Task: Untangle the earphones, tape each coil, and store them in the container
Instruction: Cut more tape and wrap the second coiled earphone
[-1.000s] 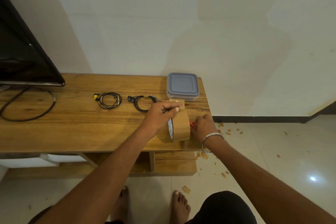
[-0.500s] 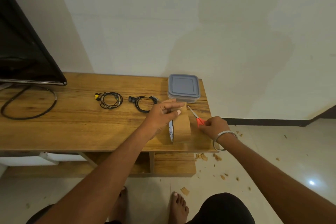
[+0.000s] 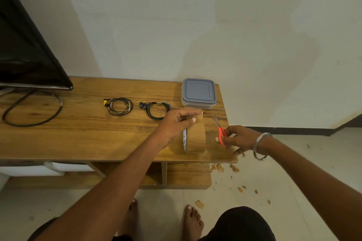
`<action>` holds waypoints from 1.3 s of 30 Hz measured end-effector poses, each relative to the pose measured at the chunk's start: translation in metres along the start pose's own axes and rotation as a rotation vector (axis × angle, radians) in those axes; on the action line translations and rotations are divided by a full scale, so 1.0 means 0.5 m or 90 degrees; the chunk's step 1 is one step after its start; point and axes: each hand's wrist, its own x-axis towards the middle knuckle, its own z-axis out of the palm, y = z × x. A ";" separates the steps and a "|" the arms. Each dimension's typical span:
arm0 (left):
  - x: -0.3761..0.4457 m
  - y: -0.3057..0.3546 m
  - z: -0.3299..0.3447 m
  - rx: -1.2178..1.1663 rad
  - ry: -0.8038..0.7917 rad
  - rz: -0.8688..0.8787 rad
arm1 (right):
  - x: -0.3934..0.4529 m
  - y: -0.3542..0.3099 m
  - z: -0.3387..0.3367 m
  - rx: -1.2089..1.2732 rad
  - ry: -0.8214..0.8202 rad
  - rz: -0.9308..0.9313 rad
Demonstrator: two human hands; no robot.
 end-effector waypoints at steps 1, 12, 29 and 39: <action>-0.001 0.002 -0.001 0.002 -0.004 0.006 | -0.004 -0.004 -0.011 -0.021 -0.026 0.009; -0.001 0.003 -0.013 0.042 -0.051 0.030 | -0.020 -0.110 -0.100 -0.324 -0.151 0.057; -0.003 0.001 -0.013 0.052 -0.071 0.080 | 0.004 -0.178 -0.113 -0.494 -0.195 0.016; -0.001 -0.003 -0.015 0.050 -0.072 0.101 | 0.026 -0.165 -0.121 -0.522 -0.159 -0.041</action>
